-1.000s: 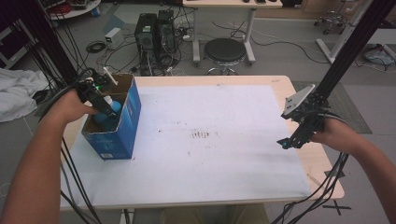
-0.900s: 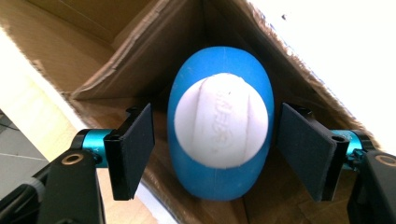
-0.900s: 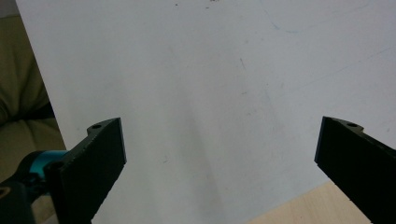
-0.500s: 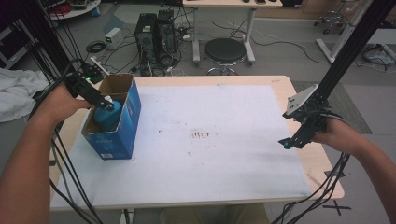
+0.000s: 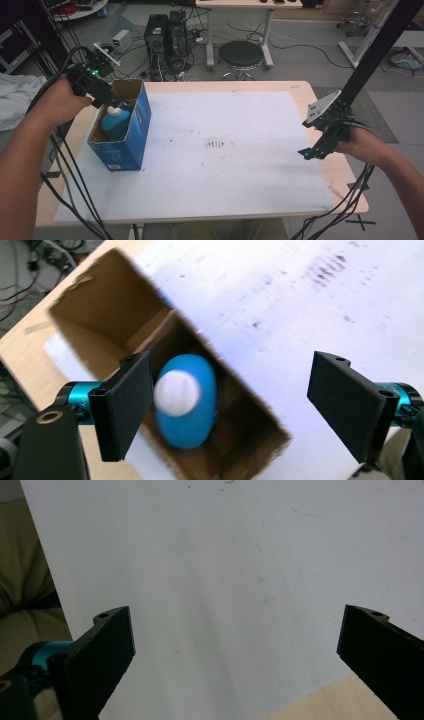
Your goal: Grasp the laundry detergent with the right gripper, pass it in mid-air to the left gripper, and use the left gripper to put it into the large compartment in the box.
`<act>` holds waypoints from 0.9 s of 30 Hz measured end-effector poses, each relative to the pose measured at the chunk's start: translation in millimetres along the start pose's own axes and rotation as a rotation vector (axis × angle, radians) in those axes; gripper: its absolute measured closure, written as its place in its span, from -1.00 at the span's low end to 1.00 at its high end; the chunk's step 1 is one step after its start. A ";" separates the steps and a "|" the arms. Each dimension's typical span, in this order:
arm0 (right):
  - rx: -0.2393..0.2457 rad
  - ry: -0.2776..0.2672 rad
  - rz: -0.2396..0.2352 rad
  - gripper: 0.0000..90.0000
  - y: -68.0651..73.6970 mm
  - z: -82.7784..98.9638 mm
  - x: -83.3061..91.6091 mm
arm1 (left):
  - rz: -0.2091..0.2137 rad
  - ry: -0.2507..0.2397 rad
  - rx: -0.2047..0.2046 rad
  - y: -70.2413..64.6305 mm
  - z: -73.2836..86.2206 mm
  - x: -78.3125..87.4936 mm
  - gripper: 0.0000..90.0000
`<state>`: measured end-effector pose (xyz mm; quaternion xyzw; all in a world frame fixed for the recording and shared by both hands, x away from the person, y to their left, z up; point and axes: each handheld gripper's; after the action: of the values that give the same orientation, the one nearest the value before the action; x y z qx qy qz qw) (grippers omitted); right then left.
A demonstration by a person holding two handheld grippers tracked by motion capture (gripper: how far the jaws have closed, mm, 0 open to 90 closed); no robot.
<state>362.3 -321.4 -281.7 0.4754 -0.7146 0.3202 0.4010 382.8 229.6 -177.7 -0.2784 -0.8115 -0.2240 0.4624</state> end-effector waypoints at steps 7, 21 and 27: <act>0.000 -0.002 0.000 -0.98 1.1 1.4 0.3 | 0.055 -0.004 -0.017 -15.5 -18.4 -10.2 -0.59; -0.001 -0.006 -0.001 -0.98 2.9 0.8 -0.6 | 0.124 0.048 -0.266 -62.6 -69.7 -36.8 -0.85; -0.001 -0.010 -0.001 -0.98 4.0 0.1 0.2 | 0.131 0.074 -0.339 -83.9 -95.4 -54.2 -0.94</act>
<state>358.5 -320.2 -281.9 0.4770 -0.7167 0.3173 0.3976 409.8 94.7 -189.0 -0.3961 -0.7248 -0.3371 0.4519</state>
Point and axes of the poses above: each handheld gripper's, and its own axes: x roughly backward along the jaws, z roughly out of its underside, y roughly to its left, and after that the axes turned 1 degree about -z, right-handed
